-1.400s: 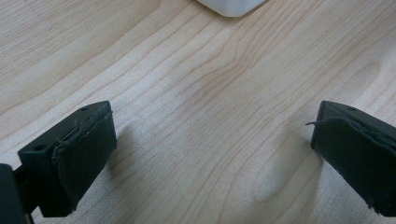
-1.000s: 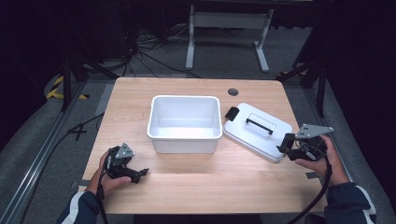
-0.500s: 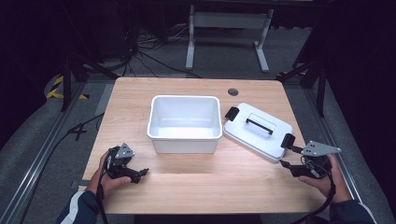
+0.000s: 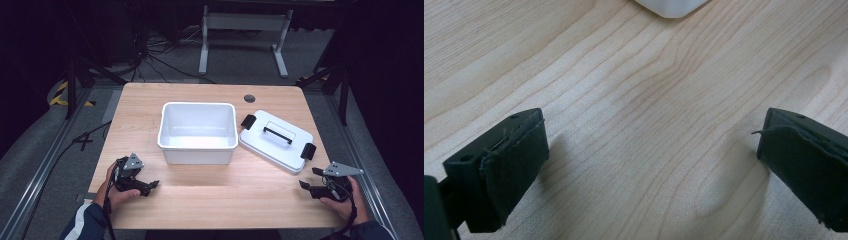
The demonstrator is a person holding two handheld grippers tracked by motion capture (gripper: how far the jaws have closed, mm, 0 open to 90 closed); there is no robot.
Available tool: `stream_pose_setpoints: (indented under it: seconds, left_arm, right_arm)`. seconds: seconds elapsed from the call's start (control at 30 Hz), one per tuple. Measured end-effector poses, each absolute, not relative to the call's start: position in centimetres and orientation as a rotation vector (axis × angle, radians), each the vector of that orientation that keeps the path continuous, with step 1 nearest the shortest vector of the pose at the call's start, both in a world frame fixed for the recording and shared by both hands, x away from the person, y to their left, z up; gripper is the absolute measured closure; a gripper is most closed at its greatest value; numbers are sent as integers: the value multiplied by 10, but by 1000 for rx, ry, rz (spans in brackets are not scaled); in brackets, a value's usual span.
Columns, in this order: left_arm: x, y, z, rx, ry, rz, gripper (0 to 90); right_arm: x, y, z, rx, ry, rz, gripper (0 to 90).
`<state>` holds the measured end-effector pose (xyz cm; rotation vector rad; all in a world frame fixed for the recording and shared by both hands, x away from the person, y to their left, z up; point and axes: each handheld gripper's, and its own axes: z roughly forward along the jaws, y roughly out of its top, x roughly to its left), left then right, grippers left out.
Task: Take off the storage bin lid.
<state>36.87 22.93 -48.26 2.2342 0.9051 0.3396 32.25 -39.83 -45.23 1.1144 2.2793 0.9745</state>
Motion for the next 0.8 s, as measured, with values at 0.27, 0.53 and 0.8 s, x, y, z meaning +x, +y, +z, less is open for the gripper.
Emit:
stream_pose_setpoints:
  seconds: [0.27,0.53,0.8]
  left_arm:
    - [369,229,-483,2235,906,339,6]
    - [369,229,-482,2243,899,332,3]
    - [369,228,-482,2242,900,335,4]
  right_arm:
    - [321,-397,-466,1158,2279,981,239]
    - [320,-397,-468,1162,2265,993,229]
    - [321,-397,-468,1163,2267,990,221]
